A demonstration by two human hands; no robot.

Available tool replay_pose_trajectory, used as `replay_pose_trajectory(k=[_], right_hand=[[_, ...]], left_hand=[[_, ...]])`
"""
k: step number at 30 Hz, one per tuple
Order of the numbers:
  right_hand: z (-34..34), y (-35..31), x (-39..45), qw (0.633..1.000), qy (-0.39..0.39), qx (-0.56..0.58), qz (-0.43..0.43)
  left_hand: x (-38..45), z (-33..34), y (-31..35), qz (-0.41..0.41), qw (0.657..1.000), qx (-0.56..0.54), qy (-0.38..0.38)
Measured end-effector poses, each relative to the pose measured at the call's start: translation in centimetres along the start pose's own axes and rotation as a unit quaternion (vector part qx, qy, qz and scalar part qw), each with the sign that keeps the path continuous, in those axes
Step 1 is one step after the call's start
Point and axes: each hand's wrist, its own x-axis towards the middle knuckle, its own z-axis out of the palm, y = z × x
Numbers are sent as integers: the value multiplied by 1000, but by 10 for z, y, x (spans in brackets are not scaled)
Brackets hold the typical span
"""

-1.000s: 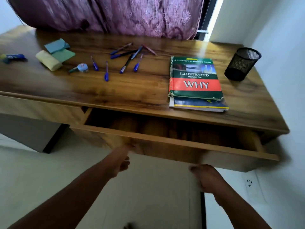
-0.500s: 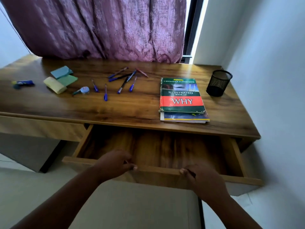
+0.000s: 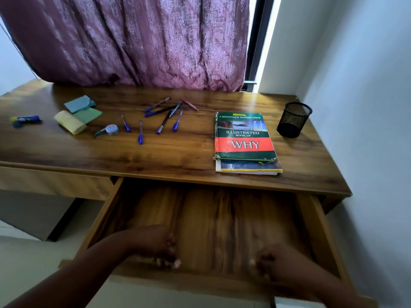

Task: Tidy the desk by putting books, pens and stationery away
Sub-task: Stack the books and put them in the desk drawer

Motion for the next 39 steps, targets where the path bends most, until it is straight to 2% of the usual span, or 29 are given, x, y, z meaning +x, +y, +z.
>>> replay_pose_trajectory(k=[1,3,5,7,8,10,13,17,20,23,28,32,35,39], right_hand=[[-18,-7,5,999,37,14,-5],[-65,-25,19,983,178,25,-30],[-112,-42,42,947,312,54,-46],[-150,-52,77,916,389,92,-38],[-163,-54,95,909,405,100,-23],[-174,-54,128,909,400,118,28],[-168,-49,156,906,391,140,87],[-163,-50,159,902,391,158,87],[-160,-40,149,892,361,263,70],[-152,-32,126,891,281,352,61],[-139,-14,92,908,185,373,50],[-115,5,65,916,180,354,62],[-94,12,39,898,171,400,69],[-81,16,0,871,226,433,45]], left_hand=[[3,-13,10,17,1000,-18,15],[15,-43,35,57,987,-97,115],[31,-77,66,86,949,-229,201],[52,-106,100,88,895,-347,267],[67,-119,110,87,877,-363,302],[101,-134,120,81,863,-344,361],[143,-136,121,57,859,-345,375],[150,-132,141,49,871,-291,393],[147,-127,138,41,888,-284,360],[130,-114,138,38,898,-307,313],[103,-78,132,36,898,-390,200],[79,-44,119,32,914,-385,124],[56,-23,122,39,908,-411,69],[22,1,131,47,901,-431,13]])
